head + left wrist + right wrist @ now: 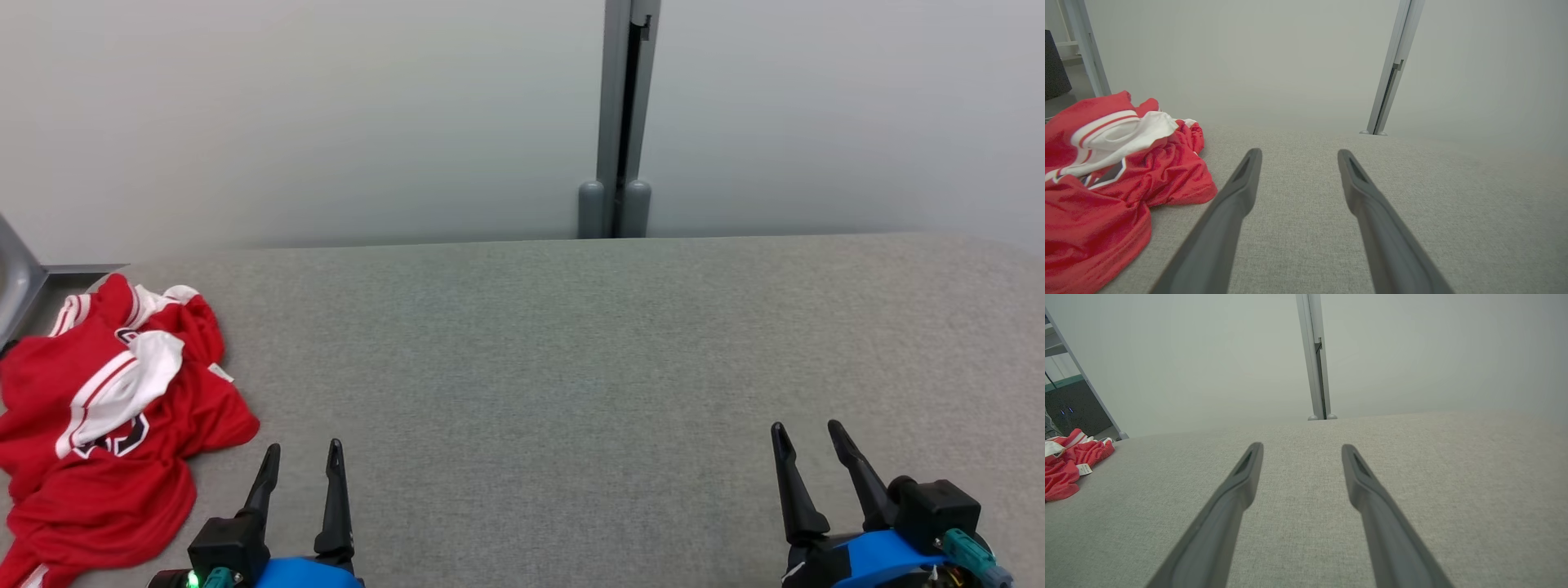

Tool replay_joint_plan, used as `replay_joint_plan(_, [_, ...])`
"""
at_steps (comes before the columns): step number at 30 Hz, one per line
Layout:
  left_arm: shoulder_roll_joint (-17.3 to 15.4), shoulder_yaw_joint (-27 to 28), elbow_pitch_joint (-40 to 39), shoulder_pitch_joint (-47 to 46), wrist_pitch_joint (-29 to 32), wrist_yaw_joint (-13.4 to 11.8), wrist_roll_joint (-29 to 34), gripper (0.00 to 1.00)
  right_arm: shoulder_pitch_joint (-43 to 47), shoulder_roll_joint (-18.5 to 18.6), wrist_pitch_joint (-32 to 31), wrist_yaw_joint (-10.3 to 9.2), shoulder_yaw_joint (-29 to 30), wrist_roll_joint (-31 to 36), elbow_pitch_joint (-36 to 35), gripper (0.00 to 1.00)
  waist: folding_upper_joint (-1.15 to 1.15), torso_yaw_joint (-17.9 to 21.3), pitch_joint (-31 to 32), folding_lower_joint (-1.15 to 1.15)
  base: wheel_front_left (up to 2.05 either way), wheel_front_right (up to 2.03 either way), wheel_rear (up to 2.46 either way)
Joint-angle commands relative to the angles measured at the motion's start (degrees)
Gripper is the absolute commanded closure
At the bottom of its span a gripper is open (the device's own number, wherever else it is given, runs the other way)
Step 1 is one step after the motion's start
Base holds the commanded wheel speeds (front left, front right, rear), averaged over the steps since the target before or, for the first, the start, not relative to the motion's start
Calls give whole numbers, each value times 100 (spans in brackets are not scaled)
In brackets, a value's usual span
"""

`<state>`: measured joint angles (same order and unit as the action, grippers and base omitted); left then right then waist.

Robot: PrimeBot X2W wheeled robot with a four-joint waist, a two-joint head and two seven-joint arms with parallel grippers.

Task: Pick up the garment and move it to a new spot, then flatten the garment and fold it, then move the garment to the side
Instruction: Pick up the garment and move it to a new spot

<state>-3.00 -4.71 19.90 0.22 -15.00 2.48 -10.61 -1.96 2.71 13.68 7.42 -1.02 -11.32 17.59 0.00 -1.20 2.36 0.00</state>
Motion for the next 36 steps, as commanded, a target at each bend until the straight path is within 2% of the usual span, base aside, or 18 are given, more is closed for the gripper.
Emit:
replay_joint_plan(1, [-25,-6,-39,-38,-29,-25,-12,0,67,32,10,13,26,17,-28,0,0,-129,-34,0,0,0,0])
replay_joint_plan(9, [-99,14,-92,15,-28,-42,-15,0,126,30,17,13,62,-38,-45,0,0,-1025,-37,0,0,0,0])
replay_joint_plan(11, [-114,25,-95,29,-28,-56,-26,0,119,31,21,13,50,-50,-34,0,0,-1134,-34,0,0,0,0])
replay_joint_plan(17, [-203,76,-177,94,18,-124,-43,0,67,31,56,13,-13,-134,52,0,0,-1893,-25,0,0,0,0])
replay_joint_plan(27, [-290,91,-274,182,73,-171,-103,0,-1,31,94,13,-57,-83,148,0,0,-2405,-37,0,0,0,0])
replay_joint_plan(36, [-322,85,-339,185,95,-221,-168,0,-43,32,104,12,-63,-16,197,0,0,-2406,-79,0,0,0,0])
